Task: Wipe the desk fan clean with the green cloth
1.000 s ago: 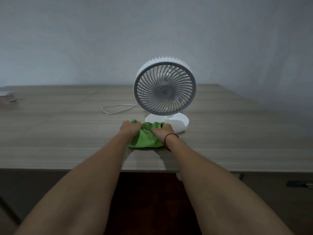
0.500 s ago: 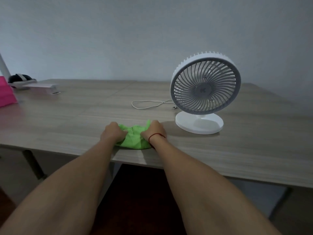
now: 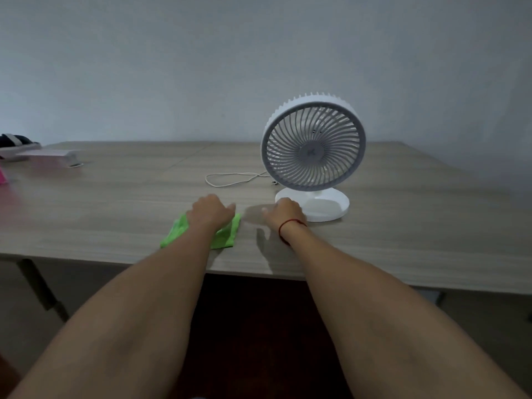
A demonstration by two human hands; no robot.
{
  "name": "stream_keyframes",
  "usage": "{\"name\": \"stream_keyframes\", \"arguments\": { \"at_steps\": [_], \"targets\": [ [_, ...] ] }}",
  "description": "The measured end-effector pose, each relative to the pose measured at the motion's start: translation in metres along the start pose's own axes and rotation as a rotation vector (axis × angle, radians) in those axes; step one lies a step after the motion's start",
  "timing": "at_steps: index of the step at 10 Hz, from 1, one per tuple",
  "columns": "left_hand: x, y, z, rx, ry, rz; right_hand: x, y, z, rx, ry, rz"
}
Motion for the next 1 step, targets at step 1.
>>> {"name": "stream_keyframes", "arguments": {
  "at_steps": [1],
  "targets": [
    [-0.0203,0.0427,-0.0192,-0.091,-0.036,-0.036,0.0253,0.0226,-0.0034,0.004,0.039,-0.047]
  ]
}}
Point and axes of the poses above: each hand's wrist, its own z-axis towards the middle knuckle, its own x-axis out of the back of the hand, y = z × x, the point moved 7 cm from there along z, towards the middle knuckle, and after that the axes turned 2 degrees about x, right-handed, at the moved point
